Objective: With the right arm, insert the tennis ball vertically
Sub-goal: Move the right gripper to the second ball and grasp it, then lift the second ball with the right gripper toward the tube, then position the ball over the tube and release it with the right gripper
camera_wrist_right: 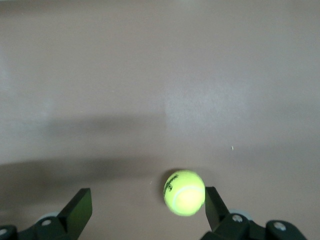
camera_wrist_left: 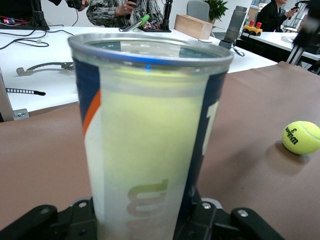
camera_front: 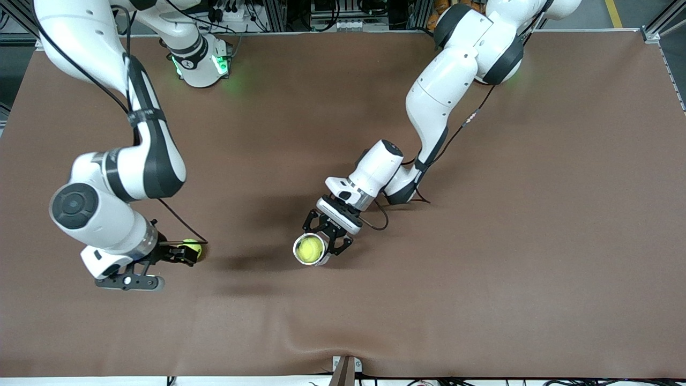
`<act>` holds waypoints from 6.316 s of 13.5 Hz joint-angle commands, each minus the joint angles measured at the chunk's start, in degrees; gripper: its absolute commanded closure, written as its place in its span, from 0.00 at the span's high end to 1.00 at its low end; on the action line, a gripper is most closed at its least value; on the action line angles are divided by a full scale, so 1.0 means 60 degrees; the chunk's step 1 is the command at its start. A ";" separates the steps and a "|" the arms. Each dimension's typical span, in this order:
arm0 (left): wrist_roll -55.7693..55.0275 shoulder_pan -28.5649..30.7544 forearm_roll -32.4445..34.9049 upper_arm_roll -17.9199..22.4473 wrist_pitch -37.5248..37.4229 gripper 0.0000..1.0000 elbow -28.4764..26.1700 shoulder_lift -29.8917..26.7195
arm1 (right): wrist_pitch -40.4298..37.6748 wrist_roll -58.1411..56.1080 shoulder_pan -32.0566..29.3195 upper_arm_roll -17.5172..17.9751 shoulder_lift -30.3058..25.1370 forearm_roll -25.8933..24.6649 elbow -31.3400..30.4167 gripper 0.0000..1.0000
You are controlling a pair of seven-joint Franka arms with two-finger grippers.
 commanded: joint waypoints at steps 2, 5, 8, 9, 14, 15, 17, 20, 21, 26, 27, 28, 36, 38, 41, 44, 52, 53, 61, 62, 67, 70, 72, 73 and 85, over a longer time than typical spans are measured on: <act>-0.0065 -0.0200 -0.0187 0.0109 0.0108 0.63 0.0657 0.0454 | 0.1157 -0.0982 -0.0531 0.0192 -0.0150 -0.0085 -0.1255 1.00; -0.0065 -0.0200 -0.0187 0.0109 0.0108 0.67 0.0658 0.0484 | 0.2122 -0.1129 -0.0531 0.0192 0.0010 -0.0085 -0.2001 1.00; -0.0065 -0.0200 -0.0187 0.0109 0.0108 0.73 0.0658 0.0484 | 0.2711 -0.1407 -0.0532 0.0192 0.0143 -0.0070 -0.2457 1.00; -0.0065 -0.0200 -0.0187 0.0109 0.0108 0.73 0.0658 0.0469 | 0.2770 -0.1422 -0.0546 0.0192 0.0157 -0.0070 -0.2574 1.00; -0.0065 -0.0200 -0.0187 0.0109 0.0108 0.74 0.0658 0.0469 | 0.3503 -0.1495 -0.0692 0.0192 0.0333 -0.0070 -0.3014 1.00; -0.0065 -0.0200 -0.0187 0.0109 0.0108 0.78 0.0658 0.0469 | 0.3546 -0.1510 -0.0736 0.0192 0.0391 -0.0070 -0.3015 1.00; -0.0065 -0.0200 -0.0187 0.0109 0.0108 0.81 0.0658 0.0455 | 0.3648 -0.1525 -0.0780 0.0206 0.0479 -0.0070 -0.3015 1.00; -0.0065 -0.0273 -0.0187 0.0197 0.0108 0.81 0.0658 0.0440 | 0.3767 -0.1510 -0.0868 0.0250 0.0670 0.0017 -0.3029 1.00; -0.0065 -0.0273 -0.0187 0.0240 0.0108 0.81 0.0658 0.0440 | 0.3767 -0.1496 -0.0854 0.0265 0.0685 0.0032 -0.3073 1.00; -0.0051 -0.0331 -0.0187 0.0255 0.0094 0.86 0.0643 0.0396 | 0.3752 -0.1481 -0.0839 0.0397 0.0670 0.0574 -0.3264 1.00; -0.0065 -0.0332 -0.0187 0.0255 0.0094 0.89 0.0658 0.0382 | 0.3752 -0.1481 -0.0839 0.0411 0.0670 0.0574 -0.3264 0.93; -0.0051 -0.0317 -0.0187 0.0255 0.0094 0.92 0.0658 0.0367 | 0.3752 -0.1481 -0.0839 0.0411 0.0656 0.0574 -0.3264 0.79; -0.0051 -0.0332 -0.0172 0.0255 0.0094 1.00 0.0643 0.0367 | 0.2643 -0.1452 -0.0825 0.0411 -0.0425 0.0589 -0.3074 0.25; -0.0051 -0.0332 -0.0172 0.0255 0.0094 1.00 0.0658 0.0352 | 0.1662 -0.0972 -0.0678 0.0440 -0.1070 0.0633 -0.2855 0.24; -0.0051 -0.0332 -0.0172 0.0343 0.0094 1.00 0.0658 0.0352 | 0.0095 0.0682 -0.0051 0.0616 -0.1614 0.0633 -0.1949 0.24; -0.0051 -0.0652 -0.0172 0.0795 0.0094 1.00 0.0658 0.0323 | -0.1240 0.3139 0.0929 0.0719 -0.1630 0.0633 -0.0719 0.24; -0.0051 -0.0786 -0.0187 0.0885 0.0094 1.00 0.0658 0.0308 | -0.1346 0.5691 0.2146 0.0734 -0.1600 0.0882 0.0061 0.24; -0.0051 -0.0786 -0.0187 0.0885 0.0094 1.00 0.0643 0.0294 | -0.1331 0.6335 0.2396 0.0734 -0.1557 0.0868 0.0221 0.24; -0.0051 -0.0786 -0.0187 0.0856 0.0094 1.00 0.0643 0.0293 | -0.0353 0.8743 0.3555 0.0690 -0.0913 0.0662 0.0545 0.24; -0.0065 -0.0786 -0.0187 0.0842 0.0094 1.00 0.0643 0.0279 | -0.0118 0.8744 0.3555 0.0690 -0.0738 0.0662 0.0661 0.24; -0.0065 -0.0771 -0.0187 0.0827 0.0094 1.00 0.0643 0.0235 | 0.0002 0.8744 0.3497 0.0646 0.0068 0.0590 0.1525 0.24; -0.0065 -0.0771 -0.0202 0.0827 0.0094 1.00 0.0643 0.0220 | 0.0308 0.8729 0.3424 0.0646 0.0303 0.0385 0.1658 0.24; -0.0065 -0.0771 -0.0201 0.0827 0.0094 1.00 0.0643 0.0235 | 0.0412 0.8729 0.3409 0.0646 0.0406 0.0180 0.1658 0.26; -0.0065 -0.0771 -0.0187 0.0827 0.0094 1.00 0.0643 0.0235 | 0.0412 0.8729 0.3409 0.0646 0.0421 0.0179 0.1658 0.31; -0.0065 -0.0771 -0.0187 0.0856 0.0094 0.94 0.0643 0.0235 | -0.0010 0.7870 0.2739 0.0704 0.0028 0.0339 0.1629 1.00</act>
